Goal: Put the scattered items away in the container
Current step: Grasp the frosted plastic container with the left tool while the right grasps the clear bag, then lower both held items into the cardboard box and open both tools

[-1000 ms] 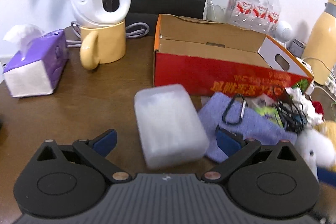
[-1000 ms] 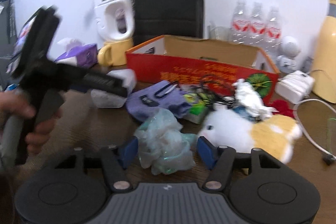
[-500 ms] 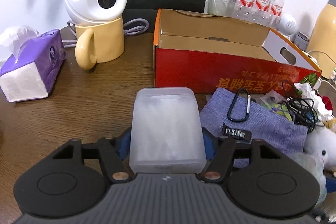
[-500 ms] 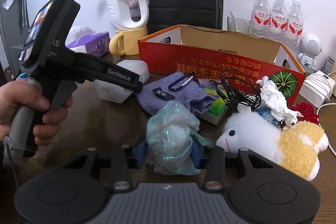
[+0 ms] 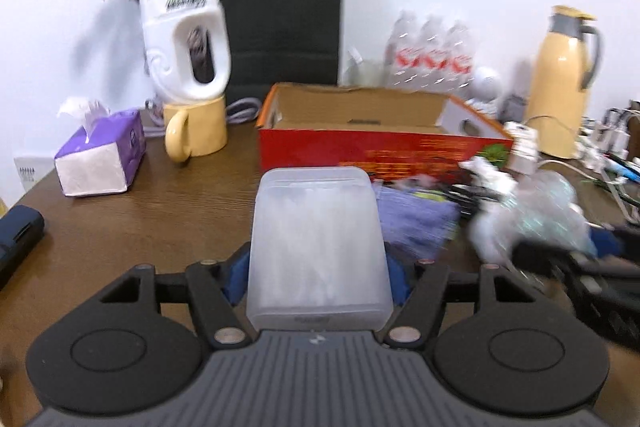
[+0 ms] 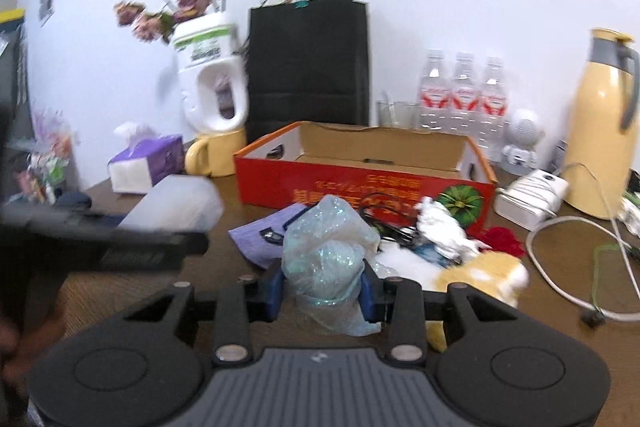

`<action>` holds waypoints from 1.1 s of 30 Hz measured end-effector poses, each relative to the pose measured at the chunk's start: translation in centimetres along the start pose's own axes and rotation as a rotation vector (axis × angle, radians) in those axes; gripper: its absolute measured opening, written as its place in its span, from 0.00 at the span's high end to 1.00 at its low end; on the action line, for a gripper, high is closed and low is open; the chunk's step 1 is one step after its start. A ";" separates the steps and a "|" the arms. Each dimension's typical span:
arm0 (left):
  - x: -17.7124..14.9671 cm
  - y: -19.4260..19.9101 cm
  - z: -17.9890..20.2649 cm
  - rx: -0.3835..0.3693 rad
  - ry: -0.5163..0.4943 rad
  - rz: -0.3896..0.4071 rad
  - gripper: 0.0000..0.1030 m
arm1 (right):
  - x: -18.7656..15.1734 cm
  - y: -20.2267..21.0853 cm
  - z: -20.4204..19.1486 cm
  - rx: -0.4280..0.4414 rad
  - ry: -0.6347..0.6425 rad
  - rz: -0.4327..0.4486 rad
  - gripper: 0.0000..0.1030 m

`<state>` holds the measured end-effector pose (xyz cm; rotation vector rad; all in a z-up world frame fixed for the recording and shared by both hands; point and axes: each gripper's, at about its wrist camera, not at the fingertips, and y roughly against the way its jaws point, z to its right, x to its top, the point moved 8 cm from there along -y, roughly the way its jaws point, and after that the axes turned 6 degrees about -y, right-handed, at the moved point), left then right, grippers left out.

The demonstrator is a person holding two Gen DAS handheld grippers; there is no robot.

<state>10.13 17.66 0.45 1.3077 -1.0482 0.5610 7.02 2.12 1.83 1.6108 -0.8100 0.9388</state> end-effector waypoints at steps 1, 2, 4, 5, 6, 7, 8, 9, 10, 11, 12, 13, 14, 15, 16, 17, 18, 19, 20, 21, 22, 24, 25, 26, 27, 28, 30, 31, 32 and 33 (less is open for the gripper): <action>-0.4 1.0 0.6 -0.006 0.001 0.015 0.36 | -0.1 0.4 0.3 -0.012 -0.007 0.008 0.66; -0.8 1.9 1.1 -0.013 0.006 0.026 0.36 | -0.3 1.0 0.5 -0.034 -0.014 0.021 0.66; -1.4 3.3 2.0 -0.026 0.022 0.046 0.35 | -0.7 2.5 0.9 -0.058 -0.015 0.051 0.66; -1.7 4.0 2.3 -0.023 0.029 0.057 0.35 | -0.9 3.2 1.0 -0.069 -0.022 0.064 0.66; -1.8 4.6 2.5 -0.021 0.025 0.072 0.35 | -1.1 4.0 1.1 -0.074 -0.031 0.079 0.66; -1.8 5.2 2.7 -0.016 0.015 0.092 0.35 | -1.2 4.7 1.2 -0.078 -0.042 0.093 0.65; -1.7 5.8 2.7 -0.010 0.008 0.113 0.35 | -1.4 5.3 1.4 -0.081 -0.057 0.108 0.65; -1.6 6.3 2.7 -0.011 0.007 0.131 0.35 | -1.6 5.9 1.5 -0.088 -0.068 0.120 0.65; -1.5 6.7 2.7 -0.023 0.012 0.145 0.35 | -1.8 6.3 1.5 -0.094 -0.075 0.130 0.65; -1.5 7.0 2.8 -0.042 0.018 0.155 0.35 | -2.0 6.7 1.5 -0.101 -0.077 0.137 0.65; -1.4 7.3 2.7 -0.057 0.028 0.165 0.35 | -2.1 6.9 1.5 -0.110 -0.077 0.140 0.65; -1.4 7.5 2.5 -0.065 0.042 0.175 0.35 | -2.3 7.1 1.5 -0.116 -0.073 0.139 0.65; -1.5 7.6 2.3 -0.065 0.047 0.182 0.35 | -2.5 7.2 1.4 -0.121 -0.070 0.138 0.65; -1.5 7.6 2.1 -0.049 0.047 0.185 0.35 | -2.6 7.3 1.4 -0.123 -0.066 0.137 0.65; -1.4 7.5 1.9 -0.020 0.032 0.185 0.36 | -2.6 7.2 1.3 -0.123 -0.065 0.134 0.65; -1.4 7.4 1.9 0.003 0.008 0.180 0.36 | -2.6 7.2 1.4 -0.122 -0.067 0.133 0.65; -1.4 7.1 1.9 0.022 -0.012 0.175 0.36 | -2.5 7.1 1.4 -0.118 -0.069 0.132 0.65; -1.5 6.9 1.8 0.028 -0.020 0.173 0.36 | -2.5 7.0 1.3 -0.116 -0.069 0.131 0.65; -1.5 6.7 1.6 0.022 -0.013 0.174 0.36 | -2.4 6.9 1.4 -0.119 -0.070 0.130 0.65; -1.6 6.4 1.5 0.014 -0.003 0.170 0.36 | -2.3 6.8 1.4 -0.120 -0.070 0.131 0.65; -1.7 6.1 1.4 0.011 0.003 0.162 0.36 | -2.2 6.6 1.5 -0.119 -0.071 0.131 0.65; -1.7 5.6 1.2 0.009 0.001 0.154 0.36 | -2.2 6.2 1.6 -0.118 -0.075 0.123 0.65; -1.4 5.3 1.2 0.011 -0.009 0.157 0.36 | -2.1 5.9 1.7 -0.114 -0.074 0.117 0.65; -1.0 5.0 1.1 0.014 -0.017 0.160 0.36 | -1.9 5.5 1.8 -0.112 -0.069 0.111 0.65; -0.4 4.7 1.0 0.014 -0.021 0.169 0.36 | -1.6 5.1 1.9 -0.111 -0.063 0.108 0.65; 0.4 4.2 0.8 0.011 -0.017 0.180 0.36 | -1.0 4.8 2.0 -0.109 -0.058 0.110 0.65; 2.1 3.0 0.3 0.008 -0.014 0.197 0.36 | 0.4 4.0 2.5 -0.106 -0.059 0.119 0.65; 3.2 2.3 0.1 0.011 -0.014 0.201 0.36 | 1.2 3.5 2.9 -0.103 -0.062 0.124 0.65; 4.5 1.4 -0.1 0.015 -0.014 0.207 0.36 | 2.1 3.0 3.2 -0.100 -0.063 0.128 0.65; 5.7 0.5 -0.4 0.016 -0.011 0.217 0.36 | 3.2 2.4 3.6 -0.096 -0.059 0.136 0.65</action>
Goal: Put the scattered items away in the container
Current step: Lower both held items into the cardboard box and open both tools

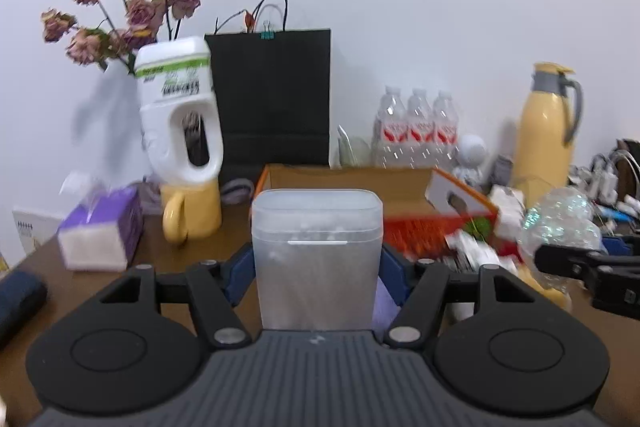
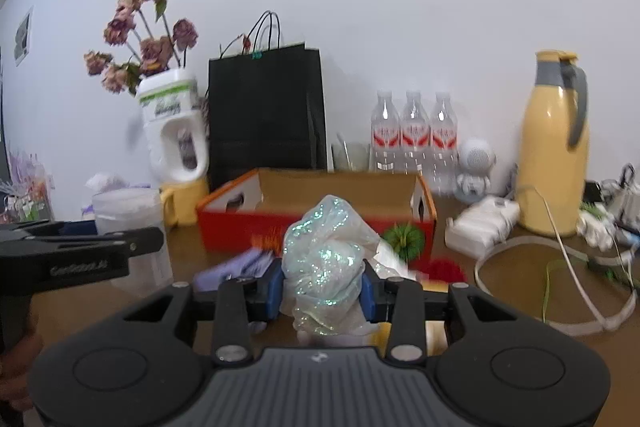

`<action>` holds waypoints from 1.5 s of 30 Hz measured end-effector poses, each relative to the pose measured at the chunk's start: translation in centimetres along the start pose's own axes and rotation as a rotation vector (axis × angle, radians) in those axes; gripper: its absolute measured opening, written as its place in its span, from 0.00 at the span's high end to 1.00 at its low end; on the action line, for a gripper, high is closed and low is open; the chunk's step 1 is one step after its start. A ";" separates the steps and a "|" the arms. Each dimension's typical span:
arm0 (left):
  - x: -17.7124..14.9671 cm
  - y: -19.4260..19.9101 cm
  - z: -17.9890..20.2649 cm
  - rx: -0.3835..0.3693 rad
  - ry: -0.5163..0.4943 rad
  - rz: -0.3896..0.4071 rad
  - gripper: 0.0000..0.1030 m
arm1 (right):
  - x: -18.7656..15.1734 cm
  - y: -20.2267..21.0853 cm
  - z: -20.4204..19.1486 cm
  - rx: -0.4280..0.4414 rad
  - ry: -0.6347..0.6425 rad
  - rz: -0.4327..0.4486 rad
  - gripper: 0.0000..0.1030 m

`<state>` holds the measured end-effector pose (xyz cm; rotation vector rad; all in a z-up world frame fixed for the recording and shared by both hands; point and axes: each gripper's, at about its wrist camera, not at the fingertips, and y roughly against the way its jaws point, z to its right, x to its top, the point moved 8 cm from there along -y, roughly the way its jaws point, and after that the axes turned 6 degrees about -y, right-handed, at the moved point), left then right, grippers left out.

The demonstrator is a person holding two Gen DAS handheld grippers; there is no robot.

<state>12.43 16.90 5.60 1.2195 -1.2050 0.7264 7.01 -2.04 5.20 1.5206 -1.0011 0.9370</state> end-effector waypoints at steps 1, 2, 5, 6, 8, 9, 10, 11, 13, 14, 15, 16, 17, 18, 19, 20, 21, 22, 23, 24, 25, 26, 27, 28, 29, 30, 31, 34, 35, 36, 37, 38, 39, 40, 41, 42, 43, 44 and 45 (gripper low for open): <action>1.0 -1.3 -0.3 -0.002 0.001 0.000 0.36 | 1.1 -1.0 0.2 0.005 0.006 0.009 0.65; 2.2 -2.8 -0.5 -0.004 0.002 0.003 0.36 | 2.1 -1.9 0.4 0.012 0.011 0.019 0.65; 5.6 -7.7 -0.9 0.021 -0.033 -0.002 0.36 | 5.5 -6.4 1.6 0.026 0.023 -0.011 0.65; 6.6 -9.4 -1.0 0.026 -0.041 -0.011 0.36 | 6.5 -8.0 2.1 0.025 0.021 -0.032 0.65; 8.3 -13.4 -1.3 0.025 -0.044 -0.060 0.36 | 8.5 -11.6 3.4 0.004 0.012 -0.065 0.65; 8.8 -15.3 -1.3 0.012 -0.049 -0.098 0.36 | 9.5 -13.8 4.2 -0.014 0.014 -0.097 0.65; 9.2 -17.7 -1.3 -0.007 -0.053 -0.149 0.36 | 10.3 -15.6 4.9 -0.031 0.006 -0.121 0.65; 9.4 -19.5 -1.2 -0.022 -0.051 -0.195 0.36 | 11.0 -17.5 5.5 -0.044 -0.002 -0.165 0.65; 9.5 -23.3 -1.0 -0.067 -0.060 -0.300 0.36 | 12.2 -21.2 6.5 -0.059 -0.036 -0.244 0.65; 9.4 -25.3 -1.1 -0.070 -0.053 -0.354 0.36 | 12.7 -23.3 6.8 -0.059 -0.039 -0.303 0.65; 9.1 -26.8 -1.2 -0.067 -0.048 -0.403 0.36 | 12.9 -24.8 6.8 -0.061 -0.040 -0.343 0.65; 8.7 -28.3 -1.1 -0.071 -0.052 -0.454 0.36 | 13.0 -26.5 7.0 -0.065 -0.029 -0.392 0.65; 8.2 -29.7 -0.8 -0.084 -0.064 -0.499 0.36 | 13.0 -28.1 7.1 -0.077 -0.022 -0.432 0.65; 7.7 -30.7 -0.6 -0.092 -0.073 -0.540 0.36 | 12.9 -29.6 7.4 -0.097 -0.027 -0.462 0.65; 7.1 -31.7 -0.4 -0.093 -0.077 -0.583 0.36 | 12.7 -31.1 7.6 -0.107 -0.031 -0.502 0.65; 6.4 -32.7 -0.3 -0.095 -0.079 -0.633 0.36 | 12.3 -32.1 7.8 -0.105 -0.038 -0.536 0.65; 5.9 -33.6 -0.4 -0.096 -0.075 -0.673 0.36 | 11.8 -33.5 8.1 -0.101 -0.055 -0.588 0.65; 5.5 -34.3 -0.6 -0.093 -0.074 -0.705 0.36 | 11.2 -34.6 8.4 -0.103 -0.072 -0.634 0.65; 5.2 -35.0 -0.7 -0.093 -0.088 -0.725 0.36 | 10.6 -35.6 8.7 -0.107 -0.085 -0.676 0.65; 5.0 -35.5 -0.9 -0.088 -0.105 -0.736 0.36 | 9.9 -36.6 9.0 -0.116 -0.094 -0.717 0.65; 4.9 -36.1 -1.1 -0.078 -0.112 -0.746 0.36 | 9.5 -37.3 9.3 -0.127 -0.100 -0.741 0.65; 4.7 -36.5 -1.3 -0.079 -0.110 -0.765 0.36 | 9.1 -37.9 9.6 -0.138 -0.107 -0.763 0.65; 4.7 -36.9 -1.5 -0.086 -0.106 -0.778 0.36 | 8.7 -38.5 9.8 -0.147 -0.116 -0.783 0.65; 4.6 -37.2 -1.6 -0.090 -0.100 -0.794 0.36 | 8.3 -39.1 9.9 -0.154 -0.119 -0.799 0.65; 4.4 -37.5 -1.6 -0.092 -0.092 -0.809 0.36 | 8.0 -39.6 9.9 -0.158 -0.123 -0.816 0.65; 4.2 -37.9 -1.8 -0.093 -0.082 -0.827 0.36 | 7.7 -39.8 9.6 -0.157 -0.125 -0.830 0.65; 3.9 -38.3 -2.0 -0.092 -0.069 -0.846 0.36 | 7.4 -40.3 9.5 -0.158 -0.124 -0.844 0.65; 3.6 -39.0 -2.1 -0.067 -0.096 -0.870 0.35 | 6.6 -41.2 9.8 -0.184 -0.123 -0.857 0.60; 3.5 -39.1 -2.1 -0.058 -0.099 -0.872 0.34 | 6.5 -41.4 9.9 -0.191 -0.129 -0.858 0.58; 3.4 -39.1 -2.0 -0.055 -0.106 -0.873 0.34 | 6.4 -41.5 10.1 -0.198 -0.137 -0.859 0.57; 3.3 -39.0 -1.9 -0.058 -0.108 -0.878 0.30 | 6.4 -41.5 10.2 -0.197 -0.144 -0.861 0.56; 3.3 -38.8 -1.8 -0.062 -0.104 -0.882 0.26 | 6.5 -41.5 10.1 -0.192 -0.149 -0.860 0.55; 3.4 -38.5 -1.8 -0.068 -0.098 -0.879 0.23 | 6.8 -41.4 10.2 -0.194 -0.147 -0.855 0.54; 3.7 -38.3 -1.7 -0.076 -0.093 -0.877 0.21 | 7.0 -41.1 10.1 -0.197 -0.148 -0.850 0.52; 4.3 -38.1 -1.7 -0.080 -0.093 -0.875 0.21 | 7.3 -40.8 10.1 -0.198 -0.152 -0.850 0.46; 4.8 -37.6 -1.8 -0.078 -0.093 -0.870 0.21 | 7.7 -40.5 10.0 -0.201 -0.155 -0.847 0.42; 5.4 -37.1 -1.9 -0.078 -0.094 -0.864 0.21 | 8.3 -40.3 9.9 -0.205 -0.155 -0.840 0.42; 6.3 -36.3 -2.1 -0.076 -0.092 -0.850 0.18 | 9.0 -39.8 9.9 -0.209 -0.151 -0.834 0.42; 7.2 -35.7 -2.2 -0.073 -0.089 -0.837 0.17 | 9.9 -39.2 9.7 -0.211 -0.147 -0.823 0.42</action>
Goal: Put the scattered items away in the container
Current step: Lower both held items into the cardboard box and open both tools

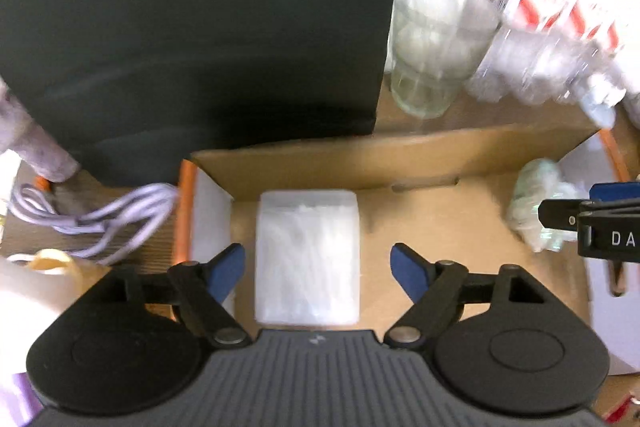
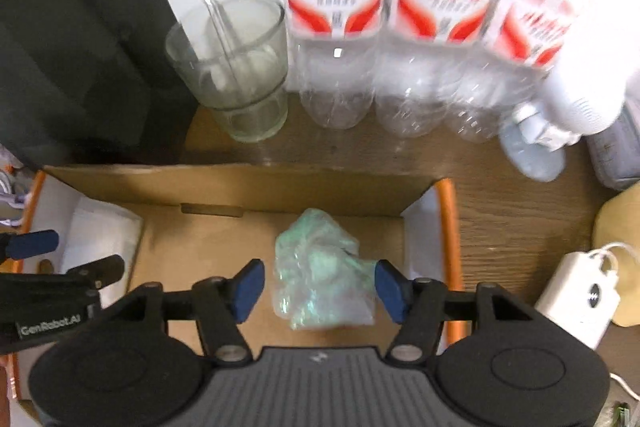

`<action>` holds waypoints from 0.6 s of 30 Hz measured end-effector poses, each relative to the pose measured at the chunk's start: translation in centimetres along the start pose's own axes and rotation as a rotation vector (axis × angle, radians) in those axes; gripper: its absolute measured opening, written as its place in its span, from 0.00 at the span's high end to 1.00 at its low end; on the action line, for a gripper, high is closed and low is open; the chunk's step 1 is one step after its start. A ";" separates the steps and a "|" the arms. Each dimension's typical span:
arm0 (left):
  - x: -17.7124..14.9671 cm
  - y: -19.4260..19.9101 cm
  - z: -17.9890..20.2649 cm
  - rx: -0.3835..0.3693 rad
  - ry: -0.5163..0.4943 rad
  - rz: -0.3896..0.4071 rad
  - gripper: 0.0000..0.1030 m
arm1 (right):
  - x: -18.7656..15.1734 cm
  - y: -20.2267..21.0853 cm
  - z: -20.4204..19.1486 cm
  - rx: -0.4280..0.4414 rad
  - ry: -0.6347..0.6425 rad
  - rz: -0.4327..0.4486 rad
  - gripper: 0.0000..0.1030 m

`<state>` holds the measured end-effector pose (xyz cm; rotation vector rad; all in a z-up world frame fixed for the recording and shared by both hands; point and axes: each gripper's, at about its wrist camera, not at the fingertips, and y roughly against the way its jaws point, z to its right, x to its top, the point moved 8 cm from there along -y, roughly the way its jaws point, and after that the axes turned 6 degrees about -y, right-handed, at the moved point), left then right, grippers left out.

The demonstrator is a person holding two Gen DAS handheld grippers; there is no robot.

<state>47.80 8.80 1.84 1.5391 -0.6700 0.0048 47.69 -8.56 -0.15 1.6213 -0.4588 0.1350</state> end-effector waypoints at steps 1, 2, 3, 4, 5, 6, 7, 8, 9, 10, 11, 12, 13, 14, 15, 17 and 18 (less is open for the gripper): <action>0.1 1.4 -0.2 0.003 0.003 0.017 0.15 | 0.1 1.0 0.0 0.001 0.002 0.011 0.42; 0.1 2.8 -0.5 0.006 0.006 0.033 0.12 | 0.2 2.3 0.0 0.003 0.004 0.026 0.41; 0.7 3.8 -0.2 0.010 0.006 0.048 0.11 | 0.2 3.6 -0.1 0.005 0.003 0.042 0.40; 1.0 5.2 -0.2 0.014 0.005 0.063 0.09 | 0.1 5.1 -0.1 0.006 0.003 0.058 0.40; 1.0 6.6 0.0 0.014 0.004 0.082 0.06 | -0.1 6.1 -0.1 0.008 0.005 0.069 0.39; 0.9 7.8 -0.1 0.010 0.004 0.100 0.04 | -0.3 7.5 -0.2 0.012 0.008 0.083 0.37; 0.6 8.9 -0.1 0.008 0.006 0.118 0.03 | -0.7 8.8 -0.3 0.015 0.009 0.098 0.35; 0.5 9.8 -0.2 0.007 0.010 0.134 0.02 | -1.0 10.0 -0.3 0.018 0.009 0.116 0.29; 0.0 10.3 -0.2 0.011 0.013 0.139 0.02 | -1.5 11.1 -0.3 0.020 0.004 0.137 0.26; -0.4 10.7 -0.2 0.019 0.018 0.141 0.02 | -2.1 12.0 -0.3 0.022 0.002 0.148 0.26; -1.0 11.1 -0.3 0.026 0.029 0.150 0.02 | -2.8 12.6 -0.3 0.027 0.003 0.151 0.26; -1.5 11.4 -0.1 0.027 0.043 0.162 0.02 | -3.3 12.9 -0.2 0.031 0.001 0.153 0.26; -2.1 11.8 -0.1 0.021 0.061 0.174 0.02 | -3.9 13.3 -0.1 0.033 -0.002 0.156 0.26; -2.7 12.3 0.1 0.013 0.070 0.184 0.02 | -4.5 13.7 0.0 0.034 -0.006 0.163 0.26; -3.2 12.7 0.3 0.015 0.070 0.201 0.02 | -4.9 14.0 0.1 0.035 -0.008 0.172 0.26; -4.2 13.5 0.7 0.049 0.062 0.255 0.01 | -5.8 14.6 0.1 0.035 -0.007 0.205 0.26; -4.7 13.7 1.0 0.064 0.057 0.290 0.01 | -6.4 14.8 0.0 0.040 -0.003 0.233 0.26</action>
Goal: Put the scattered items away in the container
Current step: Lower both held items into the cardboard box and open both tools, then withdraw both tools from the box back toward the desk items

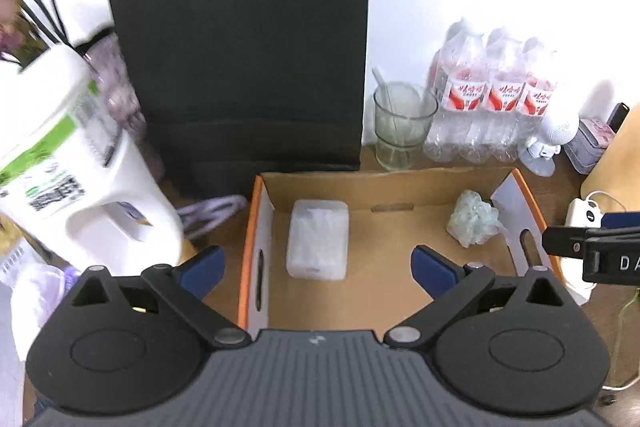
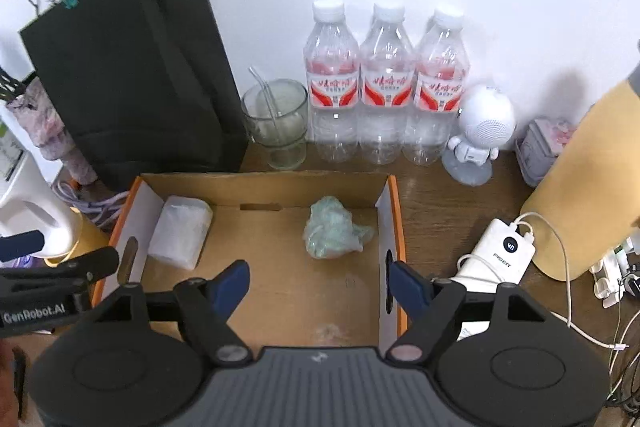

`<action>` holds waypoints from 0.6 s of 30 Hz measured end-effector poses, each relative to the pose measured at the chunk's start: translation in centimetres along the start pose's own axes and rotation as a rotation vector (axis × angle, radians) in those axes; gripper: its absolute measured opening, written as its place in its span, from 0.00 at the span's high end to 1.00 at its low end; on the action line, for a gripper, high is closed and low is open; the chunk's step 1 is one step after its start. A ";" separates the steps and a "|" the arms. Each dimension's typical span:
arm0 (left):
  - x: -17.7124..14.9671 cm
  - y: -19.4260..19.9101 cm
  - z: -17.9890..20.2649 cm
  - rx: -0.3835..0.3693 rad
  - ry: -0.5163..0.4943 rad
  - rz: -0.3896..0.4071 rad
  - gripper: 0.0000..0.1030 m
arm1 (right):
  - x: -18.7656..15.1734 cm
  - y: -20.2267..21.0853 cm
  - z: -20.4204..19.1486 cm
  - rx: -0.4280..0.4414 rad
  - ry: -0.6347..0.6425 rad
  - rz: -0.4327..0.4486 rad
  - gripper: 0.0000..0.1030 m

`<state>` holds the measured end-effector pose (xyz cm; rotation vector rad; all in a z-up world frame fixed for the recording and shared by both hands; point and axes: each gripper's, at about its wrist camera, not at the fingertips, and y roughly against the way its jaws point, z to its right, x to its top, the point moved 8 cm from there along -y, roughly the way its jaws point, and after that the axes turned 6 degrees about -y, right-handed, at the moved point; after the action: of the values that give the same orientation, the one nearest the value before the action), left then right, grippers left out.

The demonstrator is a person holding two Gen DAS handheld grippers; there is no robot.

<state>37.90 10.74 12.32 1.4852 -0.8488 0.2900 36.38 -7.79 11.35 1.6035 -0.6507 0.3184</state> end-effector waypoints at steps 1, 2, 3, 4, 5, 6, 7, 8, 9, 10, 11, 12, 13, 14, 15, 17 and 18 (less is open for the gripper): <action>-0.4 0.7 0.2 0.007 0.000 0.051 0.01 | -0.5 0.3 -0.1 0.004 0.003 0.025 0.26; -1.0 1.3 0.4 0.006 0.003 0.112 0.01 | -1.0 0.6 -0.1 0.008 0.007 0.057 0.26; -1.6 1.7 0.7 0.010 0.006 0.160 0.01 | -1.8 1.1 -0.2 0.023 0.019 0.102 0.26; -2.2 2.1 0.9 0.011 0.003 0.202 0.01 | -2.4 1.3 -0.2 0.040 0.030 0.140 0.26; -2.8 2.3 1.2 0.021 0.001 0.242 0.01 | -3.1 1.4 -0.2 0.054 0.043 0.175 0.26; -3.3 2.4 1.2 0.037 0.003 0.262 0.01 | -3.8 1.4 -0.2 0.059 0.052 0.206 0.26; -3.9 2.5 1.2 0.043 0.014 0.277 0.01 | -4.5 1.5 0.1 0.052 0.054 0.237 0.26; -4.4 2.6 1.2 0.036 0.032 0.295 0.01 | -5.0 1.5 0.3 0.046 0.054 0.263 0.26; -4.8 2.7 1.1 0.027 0.050 0.310 0.01 | -5.6 1.7 0.5 0.051 0.053 0.293 0.26; -5.2 2.9 0.9 0.022 0.072 0.330 0.01 | -6.0 1.8 0.7 0.056 0.051 0.318 0.26; -5.7 3.1 0.8 0.015 0.086 0.354 0.01 | -6.3 2.1 0.8 0.061 0.046 0.352 0.26; -6.2 3.4 0.7 0.013 0.095 0.373 0.01 | -6.6 2.3 1.1 0.069 0.043 0.384 0.26; -6.9 3.6 0.6 0.020 0.107 0.395 0.01 | -7.0 2.4 1.2 0.073 0.041 0.415 0.26; -7.8 3.9 0.5 0.030 0.116 0.418 0.01 | -7.6 2.7 1.3 0.078 0.042 0.446 0.26; -8.6 3.9 0.6 0.041 0.120 0.434 0.01 | -8.4 2.8 1.2 0.092 0.049 0.473 0.26; -10.0 3.9 0.9 0.061 0.112 0.460 0.01 | -9.6 2.7 1.2 0.124 0.059 0.505 0.26; -10.5 4.0 1.1 0.065 0.105 0.468 0.01 | -10.1 2.5 1.1 0.128 0.059 0.511 0.26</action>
<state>27.73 13.53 8.31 1.3035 -1.1045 0.7422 26.67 -6.69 7.54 1.5234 -1.0091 0.7927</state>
